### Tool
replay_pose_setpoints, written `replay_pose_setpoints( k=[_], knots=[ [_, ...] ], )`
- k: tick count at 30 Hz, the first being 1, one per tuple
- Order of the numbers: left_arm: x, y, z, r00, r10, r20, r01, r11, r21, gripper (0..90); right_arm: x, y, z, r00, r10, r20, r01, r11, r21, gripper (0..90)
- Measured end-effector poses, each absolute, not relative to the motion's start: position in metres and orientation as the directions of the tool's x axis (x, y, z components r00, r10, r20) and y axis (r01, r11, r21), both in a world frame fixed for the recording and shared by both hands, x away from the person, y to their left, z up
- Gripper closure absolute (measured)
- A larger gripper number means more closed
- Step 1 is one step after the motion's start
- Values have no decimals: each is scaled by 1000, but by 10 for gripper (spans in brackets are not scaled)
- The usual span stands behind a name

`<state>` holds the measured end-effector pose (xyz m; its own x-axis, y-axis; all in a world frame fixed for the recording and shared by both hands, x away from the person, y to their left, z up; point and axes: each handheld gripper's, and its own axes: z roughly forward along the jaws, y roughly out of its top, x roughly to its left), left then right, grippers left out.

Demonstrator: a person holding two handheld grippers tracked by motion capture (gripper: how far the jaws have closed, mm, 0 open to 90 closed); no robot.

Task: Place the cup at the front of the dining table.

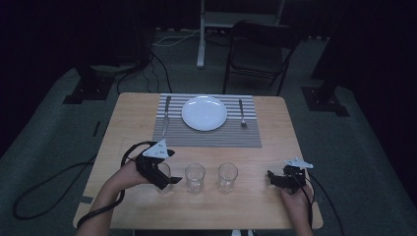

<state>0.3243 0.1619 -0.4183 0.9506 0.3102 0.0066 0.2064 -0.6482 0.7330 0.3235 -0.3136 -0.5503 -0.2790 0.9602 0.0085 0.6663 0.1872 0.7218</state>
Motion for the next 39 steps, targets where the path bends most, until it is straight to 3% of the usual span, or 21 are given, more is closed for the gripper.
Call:
replay_pose_setpoints(
  k=[39],
  knots=[
    [338,61,-420,988,152,-13,121,-726,677,50,323,-314,-550,-278,961,9,666,185,722,123]
  ],
)
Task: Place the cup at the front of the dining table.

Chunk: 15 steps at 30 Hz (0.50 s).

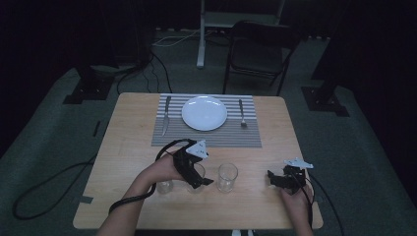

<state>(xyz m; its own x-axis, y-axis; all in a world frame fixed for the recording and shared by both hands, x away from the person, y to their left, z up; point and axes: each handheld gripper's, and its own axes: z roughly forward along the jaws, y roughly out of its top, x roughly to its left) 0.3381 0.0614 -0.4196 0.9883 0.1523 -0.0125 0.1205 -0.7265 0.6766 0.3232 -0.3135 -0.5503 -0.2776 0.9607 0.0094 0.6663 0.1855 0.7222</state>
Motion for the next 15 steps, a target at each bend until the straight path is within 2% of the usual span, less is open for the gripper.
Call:
replay_pose_setpoints(
  k=[15],
  knots=[
    [342,27,-433,992,128,-19,110,-761,639,51,323,-313,-550,-277,961,10,667,185,722,123]
  ],
)
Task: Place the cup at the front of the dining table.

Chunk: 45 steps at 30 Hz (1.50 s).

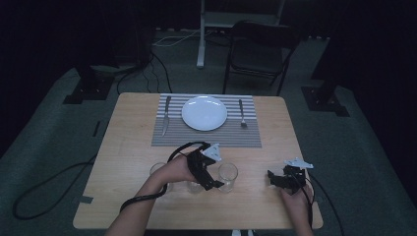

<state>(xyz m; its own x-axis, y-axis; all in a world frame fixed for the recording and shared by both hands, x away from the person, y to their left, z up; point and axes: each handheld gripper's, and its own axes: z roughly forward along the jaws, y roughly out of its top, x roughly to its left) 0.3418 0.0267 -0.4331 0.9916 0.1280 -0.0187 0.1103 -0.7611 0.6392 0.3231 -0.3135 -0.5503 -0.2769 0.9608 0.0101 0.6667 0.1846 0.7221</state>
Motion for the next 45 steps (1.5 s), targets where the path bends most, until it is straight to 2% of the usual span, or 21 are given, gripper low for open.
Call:
replay_pose_setpoints(
  k=[18,19,25,26,28,29,45],
  knots=[
    [343,-5,-437,989,145,12,114,-820,561,52,323,-313,-550,-277,961,10,666,185,722,123],
    [342,-8,-438,989,145,20,110,-825,554,113,323,-313,-550,-277,961,10,666,185,723,123],
    [342,-16,-441,988,152,25,117,-846,519,161,323,-313,-550,-277,961,10,667,184,722,124],
    [343,-19,-443,986,162,25,129,-860,493,200,323,-313,-550,-277,961,10,667,185,722,123],
    [344,-21,-444,985,171,21,139,-863,486,215,323,-313,-550,-277,961,10,667,185,722,123],
    [344,-22,-444,984,175,18,145,-864,483,279,323,-313,-550,-277,961,10,667,185,722,124],
    [343,-24,-442,981,190,24,156,-866,475,285,323,-313,-550,-277,961,9,666,185,722,124]
  ],
)
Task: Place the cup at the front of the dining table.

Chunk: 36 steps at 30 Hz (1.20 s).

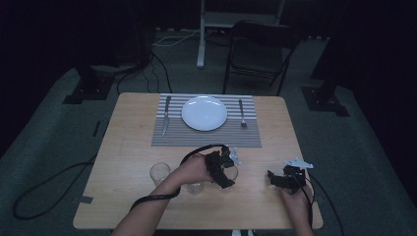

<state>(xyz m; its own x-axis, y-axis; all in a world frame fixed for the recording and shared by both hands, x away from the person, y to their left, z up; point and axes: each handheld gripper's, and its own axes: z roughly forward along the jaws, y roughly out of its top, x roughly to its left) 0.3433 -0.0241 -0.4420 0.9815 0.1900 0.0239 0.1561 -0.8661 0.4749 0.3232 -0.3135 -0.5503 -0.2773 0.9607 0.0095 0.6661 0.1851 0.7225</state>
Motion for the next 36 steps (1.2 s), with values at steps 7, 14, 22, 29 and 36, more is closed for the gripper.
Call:
replay_pose_setpoints(
  k=[7,14,22,29,36],
  knots=[
    [347,-24,-438,973,224,47,174,-859,482,286,323,-314,-550,-278,961,8,665,187,723,123],
    [352,-21,-434,960,273,65,208,-848,488,286,323,-314,-550,-279,960,8,666,187,722,124],
    [357,-20,-432,951,299,78,226,-844,486,286,323,-314,-550,-278,960,8,666,187,722,124],
    [365,-10,-425,937,341,82,255,-822,510,286,323,-314,-550,-278,960,8,666,187,722,123],
    [377,7,-418,913,398,93,298,-804,514,285,323,-314,-550,-278,961,8,665,186,723,123]
  ],
)
